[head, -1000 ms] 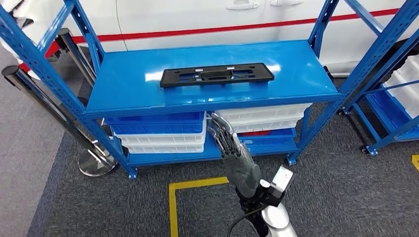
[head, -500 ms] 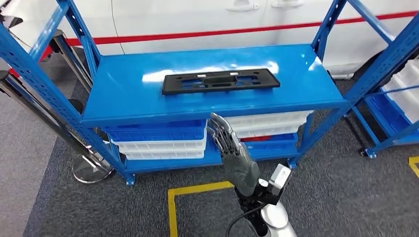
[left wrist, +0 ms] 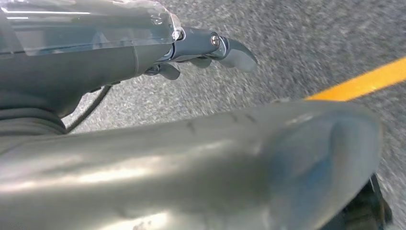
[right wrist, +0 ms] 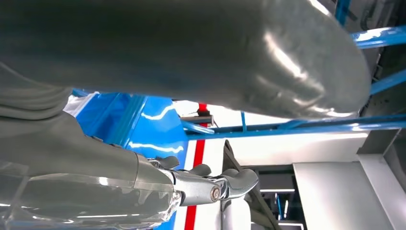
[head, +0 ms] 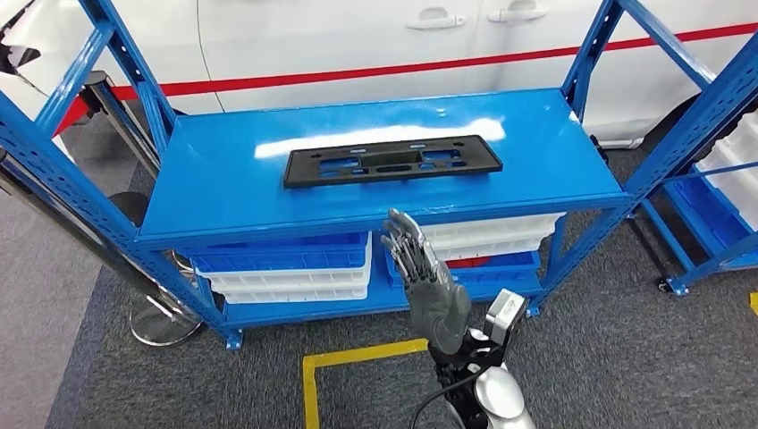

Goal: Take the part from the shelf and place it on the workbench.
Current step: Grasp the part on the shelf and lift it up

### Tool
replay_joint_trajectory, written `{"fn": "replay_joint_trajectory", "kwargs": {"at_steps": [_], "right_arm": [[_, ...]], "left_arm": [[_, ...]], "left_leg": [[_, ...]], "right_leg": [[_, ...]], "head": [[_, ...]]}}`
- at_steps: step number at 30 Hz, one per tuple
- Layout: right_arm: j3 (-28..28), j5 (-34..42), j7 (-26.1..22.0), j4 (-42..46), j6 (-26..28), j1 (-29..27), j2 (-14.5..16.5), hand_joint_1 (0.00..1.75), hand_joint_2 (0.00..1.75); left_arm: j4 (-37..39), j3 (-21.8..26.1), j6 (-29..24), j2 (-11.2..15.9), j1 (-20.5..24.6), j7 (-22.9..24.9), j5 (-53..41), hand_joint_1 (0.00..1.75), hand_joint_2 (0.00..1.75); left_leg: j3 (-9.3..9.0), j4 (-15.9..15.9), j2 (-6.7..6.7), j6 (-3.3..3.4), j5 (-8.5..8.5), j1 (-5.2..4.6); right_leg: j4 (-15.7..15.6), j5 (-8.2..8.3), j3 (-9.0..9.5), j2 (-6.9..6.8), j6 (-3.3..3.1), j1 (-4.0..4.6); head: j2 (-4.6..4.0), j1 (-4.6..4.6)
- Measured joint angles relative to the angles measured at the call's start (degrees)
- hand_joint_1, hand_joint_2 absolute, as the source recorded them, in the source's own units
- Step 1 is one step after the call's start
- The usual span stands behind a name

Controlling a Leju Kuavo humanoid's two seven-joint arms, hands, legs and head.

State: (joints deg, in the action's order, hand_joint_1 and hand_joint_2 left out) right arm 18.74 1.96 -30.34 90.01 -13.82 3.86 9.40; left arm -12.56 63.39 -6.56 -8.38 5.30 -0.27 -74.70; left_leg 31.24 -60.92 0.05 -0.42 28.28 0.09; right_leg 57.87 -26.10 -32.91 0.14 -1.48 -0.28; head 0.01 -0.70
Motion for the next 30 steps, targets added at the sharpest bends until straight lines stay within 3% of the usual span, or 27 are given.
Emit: {"fn": "replay_joint_trajectory", "kwargs": {"at_steps": [3, 4, 5, 6, 8, 9, 11, 14, 15, 17, 19, 21, 22, 23, 25, 26, 27, 29, 30], "right_arm": [[-0.01, 0.79, 0.72, -0.14, 0.19, 0.0, 0.1, 0.0, 0.0], [-0.01, 0.99, 0.89, -0.25, 0.24, -0.05, 0.1, 0.0, 0.0], [-0.01, 1.23, 1.14, -0.36, 0.26, -0.08, 0.1, 0.0, 0.0], [-0.01, 1.54, 1.39, -0.44, 0.26, -0.1, 0.1, 0.0, 0.0], [0.02, 2.23, 1.89, -0.51, 0.19, -0.09, 0.1, 0.0, 0.0], [0.04, 2.54, 2.04, -0.55, 0.14, -0.07, 0.1, 0.0, 0.0], [0.11, 2.95, 2.34, -0.65, 0.02, -0.03, 0.11, 0.0, 0.0], [0.25, 3.41, 2.58, -0.73, -0.17, 0.19, 0.1, 0.0, 0.0], [0.26, 3.63, 2.62, -0.73, -0.22, 0.35, 0.1, 0.0, 0.0], [0.27, 3.99, 2.83, -0.72, -0.26, 0.48, 0.1, 0.0, 0.0], [0.26, 4.18, 3.16, -0.75, -0.11, 0.3, 0.09, 0.0, 0.0], [0.25, 4.26, 3.48, -0.8, 0.16, 0.08, 0.08, 0.0, 0.0], [0.25, 4.3, 3.62, -0.82, 0.33, 0.01, 0.08, 0.0, 0.0], [0.25, 4.34, 3.75, -0.84, 0.52, -0.04, 0.08, 0.0, 0.0], [0.25, 4.42, 4.01, -0.96, 0.88, -0.2, 0.03, 0.0, 0.0], [0.24, 4.45, 4.17, -1.0, 1.0, -0.32, 0.0, 0.0, 0.0], [0.23, 4.5, 4.32, -1.02, 1.09, -0.36, -0.02, 0.0, 0.0], [0.24, 4.64, 4.6, -0.95, 1.17, -0.21, 0.02, 0.0, 0.0], [0.26, 4.72, 4.68, -0.92, 1.2, -0.07, 0.05, 0.0, 0.0]], "left_arm": [[0.01, -0.01, 0.09, 0.03, -0.02, 0.02, 0.07, 0.0, 0.0], [0.01, -0.01, 0.09, 0.03, -0.11, 0.04, 0.09, 0.0, 0.0], [0.01, -0.01, 0.09, 0.03, -0.21, 0.06, 0.1, 0.0, 0.0], [0.01, 0.0, 0.07, 0.03, -0.29, 0.07, 0.1, 0.0, 0.0], [0.01, 0.0, 0.01, 0.03, -0.39, 0.08, 0.11, 0.0, 0.0], [0.01, 0.0, -0.04, 0.03, -0.4, 0.08, 0.12, 0.0, 0.0], [0.01, 0.0, -0.13, 0.03, -0.4, 0.09, 0.13, 0.0, 0.0], [0.01, 0.02, -0.23, 0.07, -0.57, 0.1, 0.12, 0.0, 0.0], [0.01, 0.02, -0.27, 0.07, -0.56, 0.11, 0.12, 0.0, 0.0], [0.01, 0.01, -0.34, 0.04, -0.41, 0.11, 0.12, 0.0, 0.0], [0.01, 0.01, -0.43, 0.04, -0.4, 0.11, 0.12, 0.0, 0.0], [0.01, 0.02, -0.5, 0.04, -0.57, 0.11, 0.12, 0.0, 0.0], [0.02, 0.02, -0.51, 0.03, -0.65, 0.11, 0.12, 0.0, 0.0], [0.02, 0.02, -0.52, 0.02, -0.69, 0.11, 0.1, 0.0, 0.0], [0.08, 0.01, -0.51, -0.01, -0.57, 0.2, 0.04, 0.0, 0.0], [0.11, 0.01, -0.51, -0.01, -0.5, 0.31, 0.0, 0.0, 0.0], [0.14, 0.01, -0.51, 0.0, -0.42, 0.44, -0.04, 0.0, 0.0], [0.16, 0.01, -0.52, 0.02, -0.23, 0.66, -0.09, 0.0, 0.0], [0.17, 0.0, -0.53, 0.03, -0.1, 0.7, -0.1, 0.0, 0.0]], "left_leg": [[5.19, -9.22, -0.02, -0.57, 4.39, 0.31], [7.18, -12.02, -0.02, -0.77, 5.16, 0.41], [8.4, -13.08, -0.01, -0.93, 4.77, 0.5], [8.59, -12.0, 0.0, -1.02, 3.22, 0.57], [6.5, -4.95, 0.02, -0.81, -1.84, 0.64], [5.47, -1.64, 0.04, -0.63, -3.34, 0.49], [4.33, 1.66, 0.15, 0.13, -3.94, 0.13], [2.95, 2.46, 0.17, 1.49, -3.09, 0.12], [2.06, 2.8, 0.14, 1.85, -2.67, 0.22], [0.25, 3.43, 0.06, 2.35, -1.84, 0.36], [-1.29, 3.72, -0.06, 2.45, -0.69, 0.4], [-3.22, 3.78, -0.17, 2.23, 0.78, 0.51], [-4.38, 3.78, -0.21, 2.05, 1.6, 0.58], [-5.43, 3.79, -0.23, 1.84, 2.48, 0.64], [-7.14, 3.55, -0.27, 1.28, 4.33, 0.47], [-7.78, 3.68, -0.27, 0.93, 5.26, 0.34], [-8.36, 3.51, -0.27, 0.54, 5.65, 0.21], [-8.42, 2.1, -0.23, -0.09, 5.14, 0.25], [-7.54, -0.07, -0.22, -0.34, 4.42, 0.31]], "right_leg": [[-0.01, -0.81, 0.93, -0.04, -0.54, 0.05], [0.0, -1.15, 1.24, 0.02, -0.55, 0.08], [0.02, -1.56, 1.68, 0.1, -0.51, 0.09], [0.03, -2.02, 2.27, 0.18, -0.4, 0.08], [0.01, -3.14, 3.74, 0.24, -0.08, 0.03], [-0.01, -3.65, 4.35, 0.23, 0.16, 0.03], [-0.03, -4.4, 5.0, 0.19, 0.86, 0.0], [2.06, -4.06, 5.05, 0.15, 2.07, -0.05], [4.27, -3.6, 3.97, 0.13, 2.44, -0.09], [10.55, -3.8, -0.46, 0.07, 2.95, -0.29], [15.63, -6.5, -5.84, 0.06, 3.22, -0.44], [15.8, -8.94, -9.1, 0.0, 3.42, -0.56], [13.86, -8.45, -9.69, -0.06, 3.39, -0.59], [10.95, -5.93, -9.8, -0.15, 3.25, -0.59], [4.79, 2.25, -9.85, -0.37, 2.64, -0.39], [3.15, 5.4, -9.81, -0.39, 2.26, -0.26], [2.4, 6.84, -9.7, -0.31, 1.81, -0.18], [2.38, 6.49, -8.71, -0.05, 0.91, -0.24], [2.11, 6.14, -8.16, 0.03, 0.45, -0.3]], "head": [[0.0, -0.21], [-0.01, -0.2], [-0.01, -0.22], [-0.01, -0.21], [-0.01, -0.21], [-0.01, -0.16], [-0.01, -0.18], [-0.01, -0.17], [0.0, -0.15], [0.0, -0.02], [0.0, 0.05], [0.0, 0.07], [0.0, 0.07], [-0.01, 0.09], [-0.01, 0.12], [0.0, 0.03], [0.0, -0.06], [0.01, -0.24], [0.01, -0.25]]}}
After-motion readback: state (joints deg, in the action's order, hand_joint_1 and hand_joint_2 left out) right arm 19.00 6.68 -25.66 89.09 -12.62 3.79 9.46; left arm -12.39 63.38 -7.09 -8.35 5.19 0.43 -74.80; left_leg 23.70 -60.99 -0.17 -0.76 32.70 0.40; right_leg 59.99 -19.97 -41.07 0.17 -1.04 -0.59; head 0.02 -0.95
